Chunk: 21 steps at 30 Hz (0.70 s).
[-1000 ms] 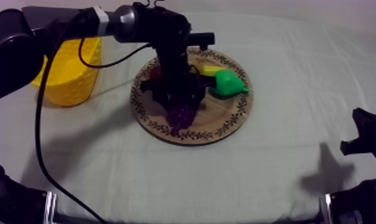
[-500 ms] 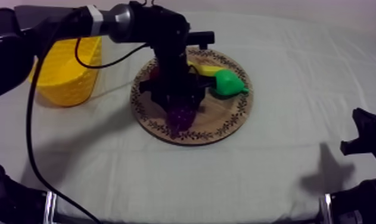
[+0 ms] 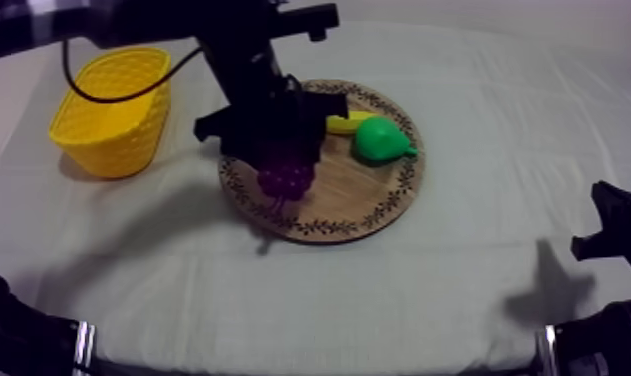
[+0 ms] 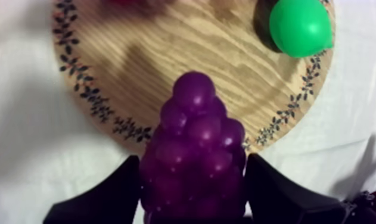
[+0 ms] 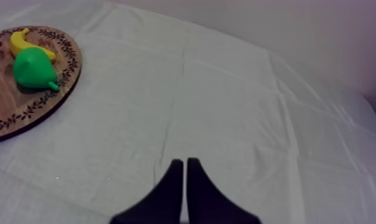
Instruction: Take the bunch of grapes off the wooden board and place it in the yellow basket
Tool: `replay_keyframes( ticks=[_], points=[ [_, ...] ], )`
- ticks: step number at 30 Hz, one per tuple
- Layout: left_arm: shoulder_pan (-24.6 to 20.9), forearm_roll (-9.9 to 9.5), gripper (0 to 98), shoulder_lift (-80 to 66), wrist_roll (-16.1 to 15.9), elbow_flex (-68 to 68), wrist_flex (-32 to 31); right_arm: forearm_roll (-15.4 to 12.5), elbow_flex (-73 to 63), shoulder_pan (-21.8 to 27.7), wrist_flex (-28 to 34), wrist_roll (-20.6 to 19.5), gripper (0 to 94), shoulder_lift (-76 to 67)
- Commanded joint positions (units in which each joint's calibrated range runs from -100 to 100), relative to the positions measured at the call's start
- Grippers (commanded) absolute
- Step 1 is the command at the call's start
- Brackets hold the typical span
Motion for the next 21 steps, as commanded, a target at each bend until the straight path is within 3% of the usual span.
replay_keyframes(
  ticks=[1, 10, 21],
  points=[
    [-0.1, -0.11, 54.2, -6.0, 0.3, 4.8, -0.2, 0.0, 0.0, 0.0, 0.0, 0.0, 0.3, 0.0],
    [-3.7, -0.36, 54.4, -21.6, -0.3, 22.3, -2.3, 0.0, 0.0, 0.0, 0.0, 0.0, 0.3, 0.0],
    [-15.4, -1.85, 54.9, -34.5, -5.1, 38.0, -2.8, 0.0, 0.0, 0.0, 0.0, 0.0, 0.3, 0.0]
  ],
)
